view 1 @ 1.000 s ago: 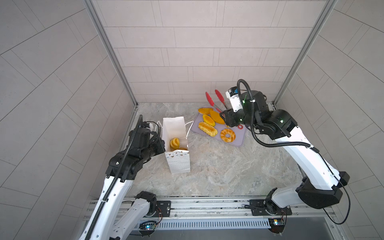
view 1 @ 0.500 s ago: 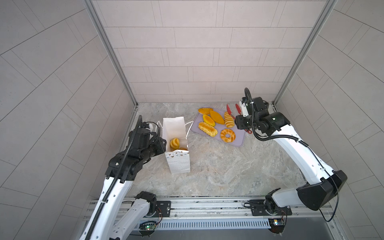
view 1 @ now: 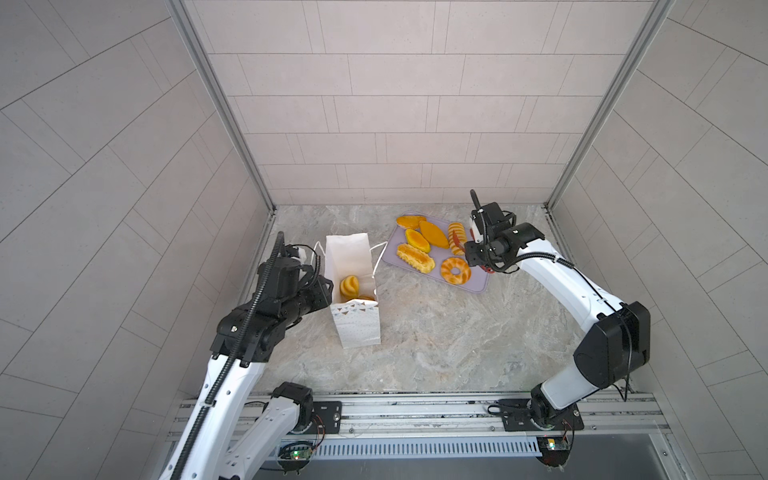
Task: Place the fake bread into the paper bag
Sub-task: 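Move the empty tongs back over the bread tray with the right gripper, then lower the tongs and squeeze the short striped roll with the right gripper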
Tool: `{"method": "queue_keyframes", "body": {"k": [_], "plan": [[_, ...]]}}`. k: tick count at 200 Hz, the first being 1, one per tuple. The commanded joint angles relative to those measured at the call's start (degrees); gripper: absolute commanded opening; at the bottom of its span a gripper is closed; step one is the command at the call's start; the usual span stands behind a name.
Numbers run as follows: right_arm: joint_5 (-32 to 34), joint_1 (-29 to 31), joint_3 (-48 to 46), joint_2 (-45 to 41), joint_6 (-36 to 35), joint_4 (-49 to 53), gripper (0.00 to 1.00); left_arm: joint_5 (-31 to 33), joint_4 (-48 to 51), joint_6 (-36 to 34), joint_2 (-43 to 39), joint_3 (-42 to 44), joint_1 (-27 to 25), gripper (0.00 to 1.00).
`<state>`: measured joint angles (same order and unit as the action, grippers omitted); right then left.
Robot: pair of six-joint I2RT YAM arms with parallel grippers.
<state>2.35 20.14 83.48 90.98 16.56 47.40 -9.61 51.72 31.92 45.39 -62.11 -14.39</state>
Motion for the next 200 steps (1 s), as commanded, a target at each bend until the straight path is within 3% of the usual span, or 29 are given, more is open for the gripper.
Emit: {"method": "queue_keyframes", "body": {"k": [1,121,200], "plan": [[2.2,-0.6,0.6,0.9,-0.6,-1.2,0.55,-0.3,-0.1,-0.6,-0.5,0.7,-0.1,0.41],[2.9,-1.4,7.1,11.4,-0.3,4.7,0.59,-0.5,0.2,-1.0,-0.5,0.4,-0.1,0.41],[2.3,-1.6,7.3,13.4,-0.8,4.2,0.62,-0.2,0.4,-1.2,-0.4,0.3,-0.1,0.41]]}}
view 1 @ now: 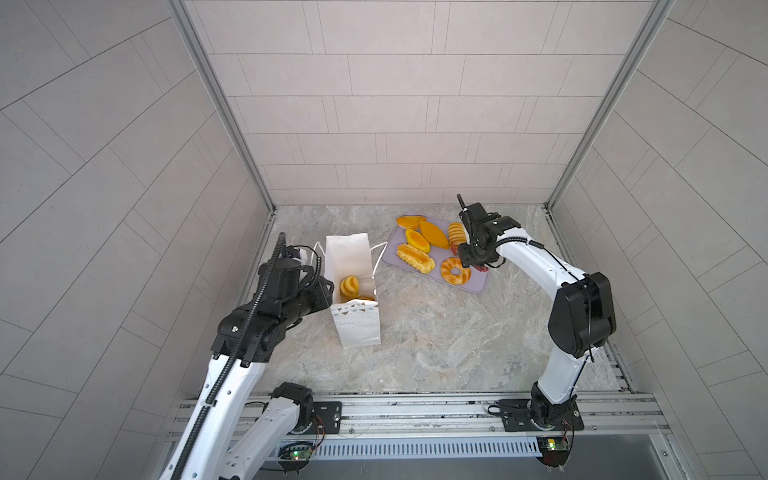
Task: Place the fake bread into the paper bag
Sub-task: 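Lower the tongs and squeeze the short striped roll with the right gripper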
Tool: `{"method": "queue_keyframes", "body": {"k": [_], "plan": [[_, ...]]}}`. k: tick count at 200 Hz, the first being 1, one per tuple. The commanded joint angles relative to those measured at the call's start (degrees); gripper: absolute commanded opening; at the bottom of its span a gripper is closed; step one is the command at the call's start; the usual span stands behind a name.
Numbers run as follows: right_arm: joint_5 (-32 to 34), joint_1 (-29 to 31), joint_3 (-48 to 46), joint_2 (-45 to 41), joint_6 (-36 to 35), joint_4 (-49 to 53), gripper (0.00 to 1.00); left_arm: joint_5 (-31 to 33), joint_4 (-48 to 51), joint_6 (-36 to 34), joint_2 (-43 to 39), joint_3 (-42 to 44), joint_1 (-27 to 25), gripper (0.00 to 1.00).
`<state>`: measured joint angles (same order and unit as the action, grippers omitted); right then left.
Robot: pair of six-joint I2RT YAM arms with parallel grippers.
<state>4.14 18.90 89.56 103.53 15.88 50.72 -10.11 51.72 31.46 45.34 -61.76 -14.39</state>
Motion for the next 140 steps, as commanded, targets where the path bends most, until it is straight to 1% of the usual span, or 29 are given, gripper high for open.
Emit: {"method": "queue_keyframes", "body": {"k": [1,140], "plan": [[0.5,-0.4,1.2,0.8,-0.2,0.9,0.62,0.3,0.4,-0.7,-0.3,-0.1,-0.1,0.41],[-1.9,-1.0,0.6,2.5,-1.1,-0.7,0.60,0.8,0.9,-0.9,-0.3,-0.4,-0.1,0.41]]}}
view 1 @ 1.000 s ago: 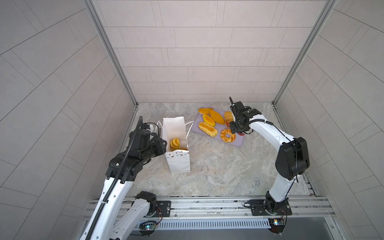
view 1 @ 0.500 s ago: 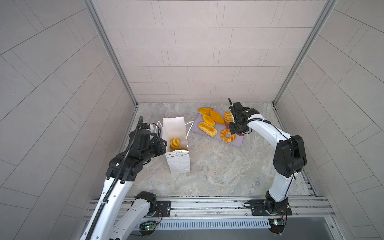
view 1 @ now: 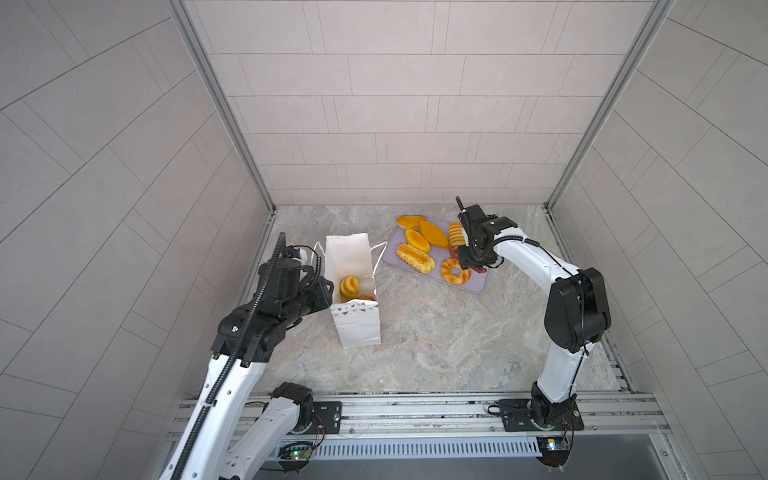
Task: Place the fake bread into the paper bag
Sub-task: 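Lower the tongs and squeeze the short striped roll with the right gripper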
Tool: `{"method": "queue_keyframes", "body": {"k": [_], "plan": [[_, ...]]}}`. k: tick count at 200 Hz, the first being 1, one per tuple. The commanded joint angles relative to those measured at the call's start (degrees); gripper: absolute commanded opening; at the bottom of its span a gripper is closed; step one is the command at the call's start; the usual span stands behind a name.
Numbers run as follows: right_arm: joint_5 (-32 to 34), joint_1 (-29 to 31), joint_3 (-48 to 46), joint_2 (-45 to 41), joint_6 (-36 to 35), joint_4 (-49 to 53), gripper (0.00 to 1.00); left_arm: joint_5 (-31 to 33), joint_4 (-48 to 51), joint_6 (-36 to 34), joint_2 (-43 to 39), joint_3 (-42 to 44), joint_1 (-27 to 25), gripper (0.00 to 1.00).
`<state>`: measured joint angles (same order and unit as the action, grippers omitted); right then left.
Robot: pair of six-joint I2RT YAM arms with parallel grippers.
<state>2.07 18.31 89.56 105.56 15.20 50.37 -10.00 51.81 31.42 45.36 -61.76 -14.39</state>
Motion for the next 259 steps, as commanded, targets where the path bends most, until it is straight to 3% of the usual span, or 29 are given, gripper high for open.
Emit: {"method": "queue_keyframes", "body": {"k": [1,103,156,259], "plan": [[0.1,-0.4,0.6,0.5,-0.5,-0.4,0.60,0.7,0.8,-0.8,-0.3,-0.4,-0.2,0.41],[-1.4,-1.9,0.3,1.2,-0.5,-1.2,0.52,0.8,0.9,-0.7,-0.3,-0.6,-0.1,0.41],[-0.2,-2.0,-0.9,-1.5,-0.3,-1.2,0.46,0.9,0.8,-0.5,-0.3,-0.7,-0.1,0.41],[1.5,-2.1,-1.8,-7.9,0.0,-0.2,0.44,0.8,0.6,-0.4,-0.4,-0.7,-0.1,0.41]]}}
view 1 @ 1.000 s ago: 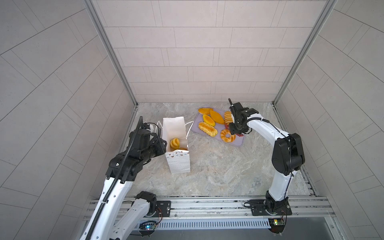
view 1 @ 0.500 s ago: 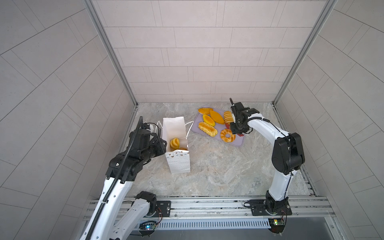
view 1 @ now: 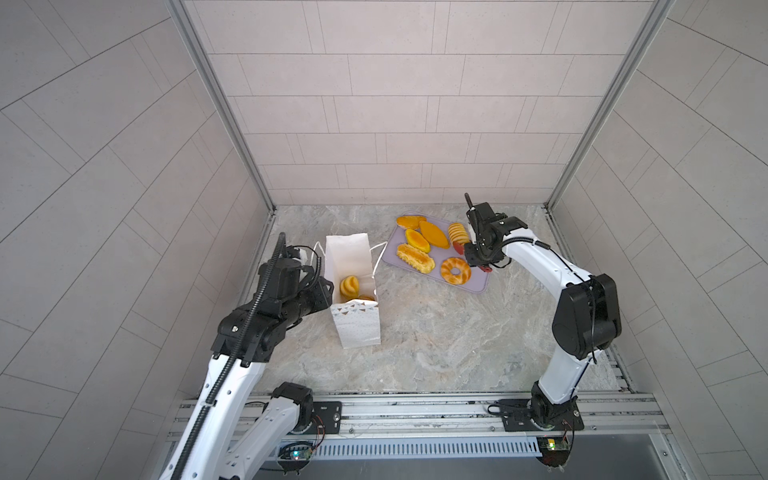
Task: Place the fake bread into the paper bag
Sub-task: 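Lower the tongs and squeeze the short striped roll with the right gripper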
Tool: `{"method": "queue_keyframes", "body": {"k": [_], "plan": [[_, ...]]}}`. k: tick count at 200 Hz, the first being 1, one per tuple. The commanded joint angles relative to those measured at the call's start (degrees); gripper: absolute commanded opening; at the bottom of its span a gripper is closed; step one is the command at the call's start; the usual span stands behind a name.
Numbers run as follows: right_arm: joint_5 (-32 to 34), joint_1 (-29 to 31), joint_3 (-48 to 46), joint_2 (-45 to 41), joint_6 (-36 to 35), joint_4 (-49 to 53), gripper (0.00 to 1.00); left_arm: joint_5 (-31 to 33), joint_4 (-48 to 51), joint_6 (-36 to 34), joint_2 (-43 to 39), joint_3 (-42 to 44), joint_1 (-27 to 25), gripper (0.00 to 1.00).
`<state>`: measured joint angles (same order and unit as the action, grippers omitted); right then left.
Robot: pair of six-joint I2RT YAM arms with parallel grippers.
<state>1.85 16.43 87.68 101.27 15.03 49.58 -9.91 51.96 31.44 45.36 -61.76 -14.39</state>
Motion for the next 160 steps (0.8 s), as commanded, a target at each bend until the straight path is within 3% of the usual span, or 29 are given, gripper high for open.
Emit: {"method": "queue_keyframes", "body": {"k": [1,103,160], "plan": [[1.8,-0.2,0.1,-3.6,0.2,0.7,0.44,0.7,0.5,-0.4,-0.3,-0.7,-0.2,0.41],[1.4,-0.3,0.0,-9.4,0.3,1.5,0.42,0.7,0.2,-0.2,0.0,-0.7,-0.1,0.40],[0.0,-0.2,-3.7,-14.1,-1.5,-3.7,0.39,0.7,0.2,-0.2,0.0,-0.7,-0.1,0.40]]}}
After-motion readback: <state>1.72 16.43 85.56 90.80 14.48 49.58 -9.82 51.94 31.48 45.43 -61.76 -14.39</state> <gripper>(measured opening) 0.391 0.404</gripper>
